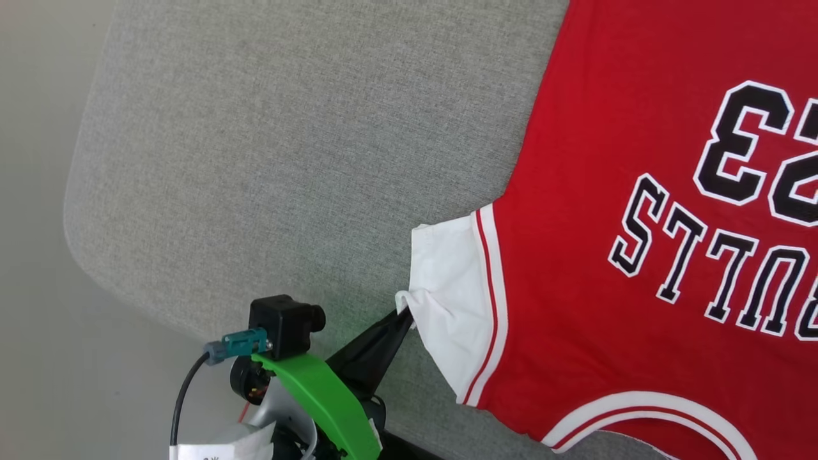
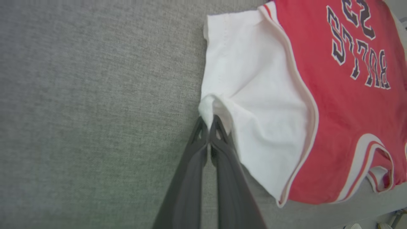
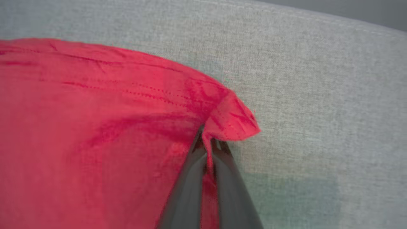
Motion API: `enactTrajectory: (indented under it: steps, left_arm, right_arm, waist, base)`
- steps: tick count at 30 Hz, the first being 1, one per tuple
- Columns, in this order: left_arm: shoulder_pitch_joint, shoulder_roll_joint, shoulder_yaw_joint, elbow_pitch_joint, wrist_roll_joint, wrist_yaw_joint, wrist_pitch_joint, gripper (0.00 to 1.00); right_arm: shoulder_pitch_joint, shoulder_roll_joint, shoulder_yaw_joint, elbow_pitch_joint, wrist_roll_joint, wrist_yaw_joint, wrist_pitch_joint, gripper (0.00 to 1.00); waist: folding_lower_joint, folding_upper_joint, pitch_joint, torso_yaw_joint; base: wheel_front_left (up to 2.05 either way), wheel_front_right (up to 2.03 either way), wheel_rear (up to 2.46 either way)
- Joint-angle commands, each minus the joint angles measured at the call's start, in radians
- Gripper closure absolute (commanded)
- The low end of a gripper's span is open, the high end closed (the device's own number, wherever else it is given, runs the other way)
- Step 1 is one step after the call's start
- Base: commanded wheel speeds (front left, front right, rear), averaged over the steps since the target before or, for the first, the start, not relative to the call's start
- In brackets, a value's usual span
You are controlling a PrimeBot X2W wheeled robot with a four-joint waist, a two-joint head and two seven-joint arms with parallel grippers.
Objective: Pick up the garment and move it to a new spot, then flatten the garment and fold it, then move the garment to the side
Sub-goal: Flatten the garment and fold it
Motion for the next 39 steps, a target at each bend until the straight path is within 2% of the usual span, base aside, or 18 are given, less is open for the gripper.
enactTrajectory:
  steps: [1, 11, 23, 33, 34, 39]
  left_arm:
    - [-0.021, -0.001, 0.008, 0.003, 0.010, 0.005, -0.007, 1.00]
    - [0.001, 0.030, 0.047, 0.022, -0.004, 0.042, -0.003, 1.00]
    - [0.076, 0.069, 0.075, 0.047, -0.030, 0.086, 0.006, 1.00]
    - [0.138, 0.079, 0.076, 0.057, -0.046, 0.106, 0.000, 1.00]
    - [0.153, 0.077, 0.075, 0.060, -0.052, 0.108, -0.004, 1.00]
    - [0.167, 0.073, 0.073, 0.065, -0.058, 0.109, -0.011, 1.00]
  right_arm:
    - [0.086, 0.005, 0.007, 0.036, 0.009, -0.001, 0.012, 1.00]
    - [0.282, 0.027, 0.041, 0.020, 0.097, -0.001, -0.066, 1.00]
    - [0.576, 0.052, 0.075, -0.034, 0.264, -0.001, -0.183, 1.00]
    - [0.882, 0.058, 0.058, -0.188, 0.361, -0.001, -0.256, 1.00]
    - [0.966, 0.073, 0.030, -0.238, 0.372, -0.001, -0.264, 1.00]
    - [1.075, 0.104, -0.012, -0.299, 0.373, -0.001, -0.267, 1.00]
  waist:
    - [-0.0001, 0.0000, -0.027, -0.022]
    - [-0.0001, 0.0000, -0.191, -0.126]
    - [-0.0001, 0.0000, -0.394, -0.254]
    - [-0.0001, 0.0000, -0.502, -0.313]
    - [-0.0001, 0.0000, -0.525, -0.322]
    - [-0.0001, 0.0000, -0.547, -0.332]
  base:
    - [0.00, 0.00, 0.00]
    - [0.00, 0.00, 0.00]
    - [0.00, 0.00, 0.00]
    - [0.00, 0.00, 0.00]
    - [0.00, 0.00, 0.00]
    - [0.00, 0.00, 0.00]
